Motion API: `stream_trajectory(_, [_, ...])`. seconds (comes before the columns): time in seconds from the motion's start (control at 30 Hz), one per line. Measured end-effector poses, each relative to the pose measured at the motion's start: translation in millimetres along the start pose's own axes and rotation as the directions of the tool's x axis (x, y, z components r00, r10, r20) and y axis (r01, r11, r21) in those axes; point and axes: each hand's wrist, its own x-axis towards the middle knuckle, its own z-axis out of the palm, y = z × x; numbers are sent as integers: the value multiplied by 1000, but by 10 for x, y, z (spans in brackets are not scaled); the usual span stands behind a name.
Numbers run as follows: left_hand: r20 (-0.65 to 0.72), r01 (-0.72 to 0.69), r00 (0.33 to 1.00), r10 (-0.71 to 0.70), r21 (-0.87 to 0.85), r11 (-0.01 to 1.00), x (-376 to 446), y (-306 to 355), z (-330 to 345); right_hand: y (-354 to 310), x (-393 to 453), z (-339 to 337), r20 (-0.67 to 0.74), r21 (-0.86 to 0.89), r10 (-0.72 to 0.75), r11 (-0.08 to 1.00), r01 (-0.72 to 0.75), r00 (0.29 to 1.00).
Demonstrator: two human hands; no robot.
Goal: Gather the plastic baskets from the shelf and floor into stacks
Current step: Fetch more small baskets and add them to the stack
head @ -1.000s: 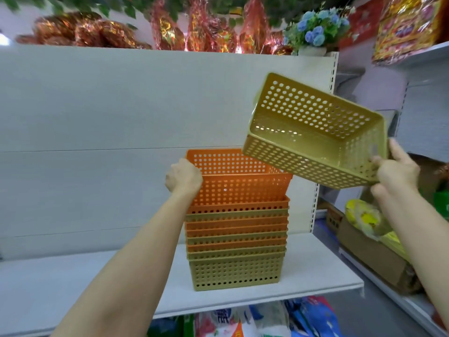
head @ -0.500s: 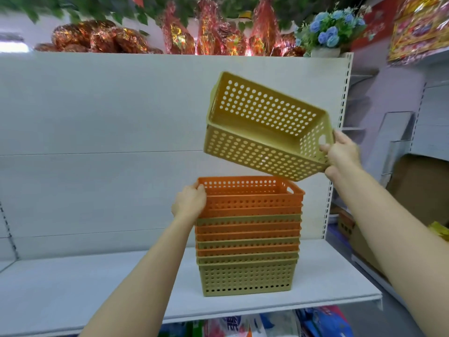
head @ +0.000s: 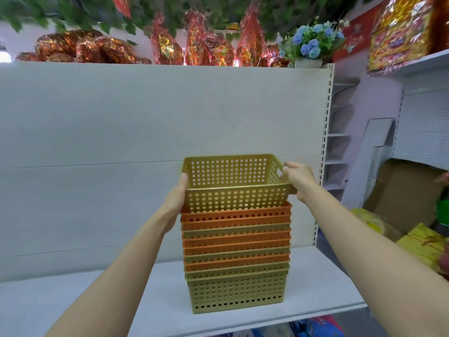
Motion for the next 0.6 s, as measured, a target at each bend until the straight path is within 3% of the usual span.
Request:
stream_trajectory(0.13, [-156,18,988,-16,11,1000,109,-74,109,167,52,-29,1,-75,-48,996,48,999])
stream_trajectory(0.3, [-354,46,934,38,225,973,132,-82,47,161,19,19,-96,-265,-200,949,169,975])
stream_trajectory(0.43, [-307,95,952,7,316,944,142,-248,53,355,57,53,-62,-445,-151,889,108,987])
stream_trajectory(0.5, [-269,83,963,-4,283,956,114,-324,103,487,37,58,-55,-425,-134,900,98,990])
stream_trajectory(0.6, [-190,-50,977,96,233,971,24,-372,120,599,-79,51,-52,-373,-189,915,156,981])
